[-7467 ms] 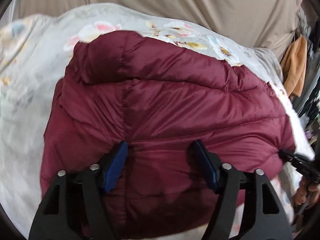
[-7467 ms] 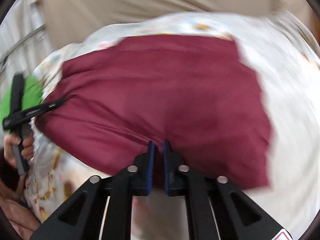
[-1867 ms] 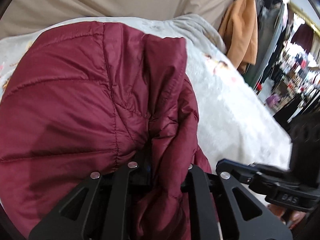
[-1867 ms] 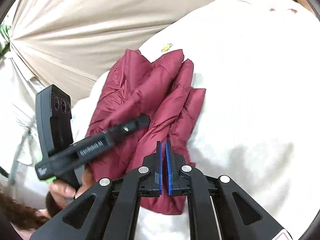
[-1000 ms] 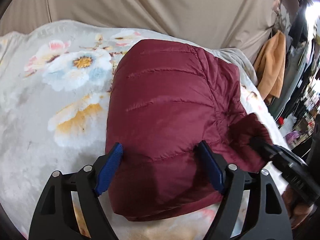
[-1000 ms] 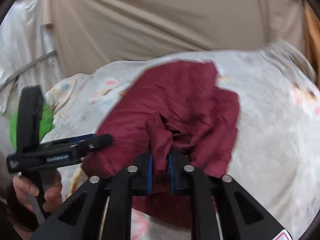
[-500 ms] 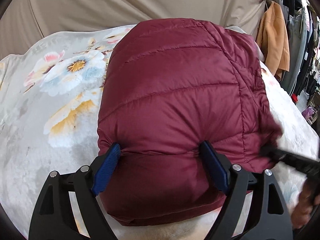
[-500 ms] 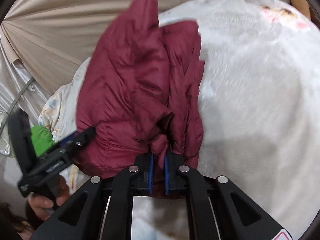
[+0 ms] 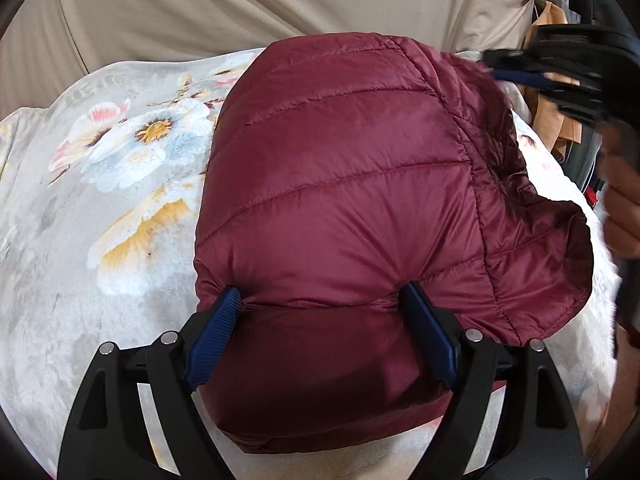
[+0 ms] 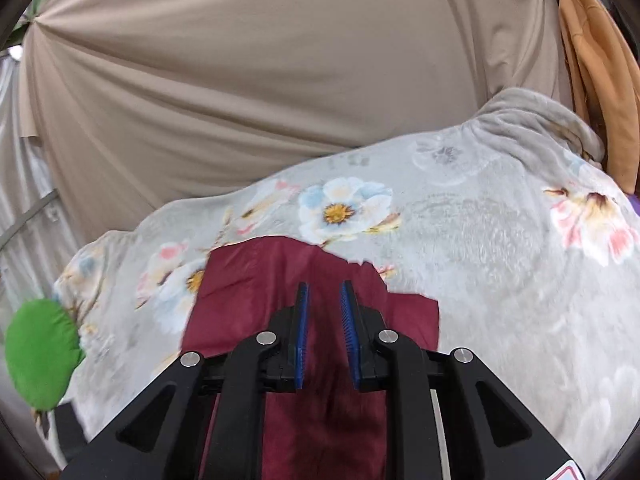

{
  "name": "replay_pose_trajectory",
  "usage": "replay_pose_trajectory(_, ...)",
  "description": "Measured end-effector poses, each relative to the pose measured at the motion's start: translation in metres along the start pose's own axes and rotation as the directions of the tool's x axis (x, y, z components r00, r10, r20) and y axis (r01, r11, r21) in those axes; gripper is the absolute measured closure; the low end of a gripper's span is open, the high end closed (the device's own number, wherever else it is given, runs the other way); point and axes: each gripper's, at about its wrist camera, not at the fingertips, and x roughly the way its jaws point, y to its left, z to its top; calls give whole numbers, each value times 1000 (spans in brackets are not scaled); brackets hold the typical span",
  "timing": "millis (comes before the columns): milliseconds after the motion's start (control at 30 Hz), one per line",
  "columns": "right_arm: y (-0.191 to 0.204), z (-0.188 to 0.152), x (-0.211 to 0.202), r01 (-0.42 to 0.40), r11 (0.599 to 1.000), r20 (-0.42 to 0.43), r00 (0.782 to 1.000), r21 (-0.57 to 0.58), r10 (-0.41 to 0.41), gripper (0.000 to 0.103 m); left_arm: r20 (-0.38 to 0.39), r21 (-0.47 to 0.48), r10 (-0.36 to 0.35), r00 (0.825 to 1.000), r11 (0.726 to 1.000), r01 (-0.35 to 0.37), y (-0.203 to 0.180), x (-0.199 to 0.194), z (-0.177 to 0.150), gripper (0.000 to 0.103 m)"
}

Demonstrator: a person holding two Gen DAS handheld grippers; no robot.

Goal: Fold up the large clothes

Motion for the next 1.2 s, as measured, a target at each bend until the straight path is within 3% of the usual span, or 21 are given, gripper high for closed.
replay_pose_trajectory(133, -17, -19, 47, 94, 996, -78, 993, 2, -94, 103, 1, -4, -12, 1000, 1000, 12, 1, 0, 0, 22)
replay_pose_trajectory(200, -38, -35, 72, 123, 992, -136, 984, 28, -118, 103, 8, 2, -28, 1000, 1000, 28, 0, -2, 1, 19)
replay_pose_trajectory(400, -58, -62, 91, 171, 985, -164, 973, 28, -165, 103, 62, -14, -108, 992, 994, 109, 5, -23, 13, 23)
replay_pose_trajectory(633, -59, -60, 92, 162, 986, -185, 971, 36, -153, 103, 180, -27, -139, 974, 989, 146, 10, -39, 82, 23)
replay_pose_trajectory(767, -57, -54, 68, 138, 986, -138, 983, 93, -124, 103, 131, -20, -109, 985, 993, 113, -7, 3, 111, 23)
replay_pose_trajectory(867, -46, -54, 62, 160, 987, -128, 979, 24, -156, 102, 50, -22, -105, 993, 994, 106, -12, 36, 107, 23)
replay_pose_trajectory(967, -47, -67, 72, 167, 986, -159, 973, -7, -166, 103, 73, 19, -37, 997, 999, 36, -19, 47, 97, 20)
replay_pose_trajectory(1200, -47, -75, 67, 180, 984, -148, 973, -9, -180, 103, 101, 67, 22, 995, 997, -29, -28, 58, 82, 17)
